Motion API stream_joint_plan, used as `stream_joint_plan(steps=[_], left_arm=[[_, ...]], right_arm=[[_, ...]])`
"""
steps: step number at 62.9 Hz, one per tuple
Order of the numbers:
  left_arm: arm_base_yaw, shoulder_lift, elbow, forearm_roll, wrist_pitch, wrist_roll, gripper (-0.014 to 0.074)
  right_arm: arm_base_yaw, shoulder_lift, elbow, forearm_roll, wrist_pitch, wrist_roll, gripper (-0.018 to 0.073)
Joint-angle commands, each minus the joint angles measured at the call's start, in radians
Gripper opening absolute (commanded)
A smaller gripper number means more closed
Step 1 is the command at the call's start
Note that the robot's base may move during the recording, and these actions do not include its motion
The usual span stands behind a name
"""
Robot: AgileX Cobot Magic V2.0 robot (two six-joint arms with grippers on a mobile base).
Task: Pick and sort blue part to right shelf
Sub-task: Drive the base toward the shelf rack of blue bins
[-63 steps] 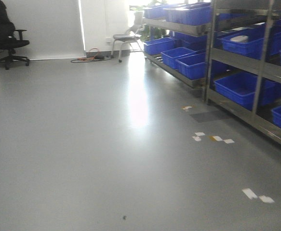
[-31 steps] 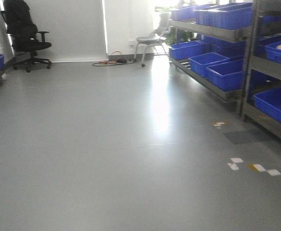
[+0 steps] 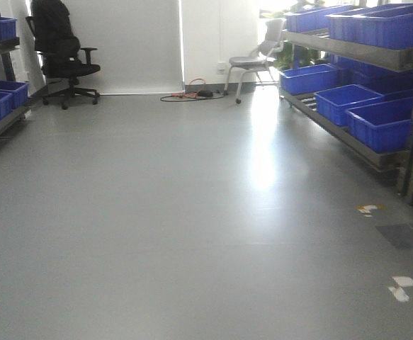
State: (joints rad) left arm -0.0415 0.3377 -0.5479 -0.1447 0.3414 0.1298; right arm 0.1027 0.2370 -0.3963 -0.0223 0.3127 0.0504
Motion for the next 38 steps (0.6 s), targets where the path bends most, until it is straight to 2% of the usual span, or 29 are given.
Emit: stream_joint_plan(steps=[1, 38], left_arm=[[-0.006, 0.008, -0.029, -0.005, -0.092, -0.001, 0.0366], [-0.006, 0.008, -0.029, -0.005, -0.092, -0.001, 0.0366]], right_arm=[[-0.005, 0.008, -0.029, -0.008, -0.094, -0.001, 0.0408], [-0.005, 0.008, -0.029, -0.008, -0.094, -0.001, 0.0408]])
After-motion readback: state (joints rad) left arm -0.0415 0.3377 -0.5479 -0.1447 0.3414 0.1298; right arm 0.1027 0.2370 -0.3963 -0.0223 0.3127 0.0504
